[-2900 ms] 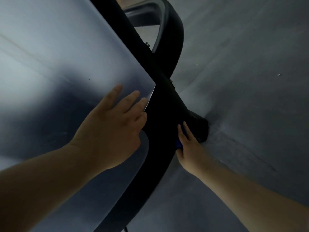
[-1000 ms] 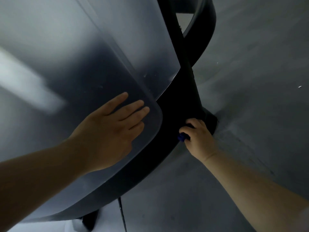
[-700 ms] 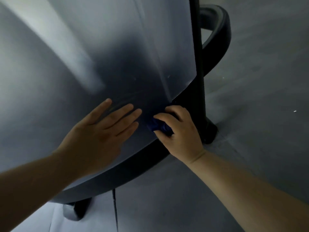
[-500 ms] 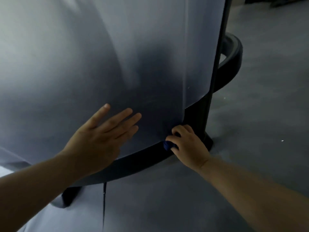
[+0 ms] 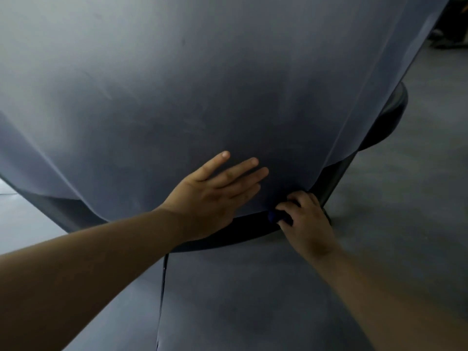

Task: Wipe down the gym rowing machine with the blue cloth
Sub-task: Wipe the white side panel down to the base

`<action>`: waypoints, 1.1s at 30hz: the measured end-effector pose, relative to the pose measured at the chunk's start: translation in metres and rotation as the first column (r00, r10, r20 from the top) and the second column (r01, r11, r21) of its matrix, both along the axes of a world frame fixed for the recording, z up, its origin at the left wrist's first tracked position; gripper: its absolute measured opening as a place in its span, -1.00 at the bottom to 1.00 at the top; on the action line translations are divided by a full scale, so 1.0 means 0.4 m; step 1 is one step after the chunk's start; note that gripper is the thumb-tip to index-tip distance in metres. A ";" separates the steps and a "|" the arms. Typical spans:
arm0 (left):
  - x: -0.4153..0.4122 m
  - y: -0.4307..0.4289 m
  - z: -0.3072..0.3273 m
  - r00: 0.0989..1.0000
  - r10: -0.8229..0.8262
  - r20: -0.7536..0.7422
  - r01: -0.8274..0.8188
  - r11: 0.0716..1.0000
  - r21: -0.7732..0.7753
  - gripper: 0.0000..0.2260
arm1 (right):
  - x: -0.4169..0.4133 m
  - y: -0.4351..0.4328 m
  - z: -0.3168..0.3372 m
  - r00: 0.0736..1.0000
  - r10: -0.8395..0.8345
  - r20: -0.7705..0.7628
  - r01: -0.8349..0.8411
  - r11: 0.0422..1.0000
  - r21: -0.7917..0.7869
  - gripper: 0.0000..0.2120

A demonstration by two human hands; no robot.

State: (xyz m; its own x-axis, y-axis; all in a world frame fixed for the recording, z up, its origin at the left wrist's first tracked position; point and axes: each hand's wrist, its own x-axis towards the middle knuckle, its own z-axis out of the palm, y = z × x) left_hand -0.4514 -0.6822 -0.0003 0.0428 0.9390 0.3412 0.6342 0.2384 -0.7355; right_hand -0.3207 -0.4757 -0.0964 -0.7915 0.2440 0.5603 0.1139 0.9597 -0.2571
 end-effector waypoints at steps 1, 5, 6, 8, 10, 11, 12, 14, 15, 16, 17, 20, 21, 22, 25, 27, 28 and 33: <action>-0.001 -0.002 -0.003 1.000 0.004 -0.002 -0.004 1.000 0.008 -0.49 | -0.002 -0.017 -0.009 0.998 -0.059 -0.034 0.056 0.995 -0.087 -0.66; 0.010 0.011 -0.017 0.998 0.016 0.066 -0.022 0.995 0.099 -0.45 | -0.002 -0.059 0.017 0.960 -0.176 -0.220 0.098 0.941 -0.325 -0.66; 0.018 0.017 -0.026 0.996 0.026 0.089 -0.038 0.990 0.133 -0.45 | -0.002 -0.062 0.029 0.942 -0.193 -0.276 0.086 0.930 -0.357 -0.65; 0.036 0.024 -0.047 0.992 0.044 0.121 -0.068 0.977 0.201 -0.44 | -0.009 -0.069 0.040 0.917 -0.209 -0.338 0.058 0.912 -0.407 -0.66; 0.042 0.017 -0.062 0.991 0.041 0.129 -0.072 0.966 0.247 -0.44 | -0.018 -0.073 0.018 0.932 -0.208 -0.298 0.059 0.896 -0.440 -0.68; 0.039 0.011 -0.068 0.991 0.036 0.128 -0.068 0.964 0.257 -0.44 | -0.018 -0.078 -0.005 0.947 -0.213 -0.242 0.079 0.881 -0.467 -0.71; 0.032 0.006 -0.073 0.992 0.034 0.118 -0.064 0.962 0.265 -0.45 | -0.015 -0.081 -0.033 0.961 -0.225 -0.163 0.112 0.851 -0.513 -0.75; 0.020 0.004 -0.085 0.996 0.032 0.084 -0.054 0.960 0.275 -0.45 | 0.003 -0.087 -0.096 0.964 -0.265 0.011 0.217 0.766 -0.605 -0.80; 0.017 0.008 -0.092 0.997 0.029 0.070 -0.048 0.958 0.282 -0.45 | 0.013 -0.092 -0.118 0.953 -0.299 0.052 0.264 0.734 -0.626 -0.80; 0.014 0.013 -0.099 0.998 0.022 0.059 -0.038 0.955 0.293 -0.45 | 0.020 -0.098 -0.128 0.942 -0.331 0.049 0.283 0.710 -0.645 -0.79; 0.011 0.016 -0.105 0.998 0.011 0.058 -0.028 0.952 0.305 -0.44 | 0.021 -0.104 -0.126 0.936 -0.351 0.001 0.264 0.704 -0.659 -0.77; 0.003 0.012 -0.122 0.998 -0.002 0.062 -0.018 0.950 0.311 -0.43 | 0.000 -0.099 -0.098 0.912 -0.308 -0.271 0.098 0.806 -0.584 -0.72; 0.001 0.009 -0.128 0.999 -0.001 0.053 -0.015 0.952 0.304 -0.43 | -0.013 -0.091 -0.095 0.907 -0.277 -0.317 0.066 0.838 -0.542 -0.73; 0.001 0.005 -0.134 0.999 0.000 0.052 -0.016 0.956 0.294 -0.43 | -0.025 -0.086 -0.102 0.910 -0.256 -0.326 0.056 0.856 -0.515 -0.75; 0.003 0.000 -0.148 0.997 -0.014 0.074 -0.008 0.957 0.290 -0.45 | -0.039 -0.093 -0.158 0.924 -0.294 -0.245 0.136 0.851 -0.508 -0.80; 0.002 0.001 -0.149 0.998 -0.008 0.068 -0.013 0.952 0.305 -0.48 | -0.040 -0.093 -0.188 0.938 -0.275 -0.210 0.150 0.872 -0.466 -0.80; 0.000 0.004 -0.149 0.997 -0.007 0.071 -0.015 0.950 0.311 -0.48 | -0.043 -0.087 -0.192 0.945 -0.255 -0.206 0.142 0.885 -0.443 -0.82; 0.016 0.010 -0.162 0.990 0.017 0.137 -0.064 0.934 0.350 -0.47 | -0.013 -0.098 -0.134 0.940 -0.263 -0.217 0.114 0.843 -0.526 -0.75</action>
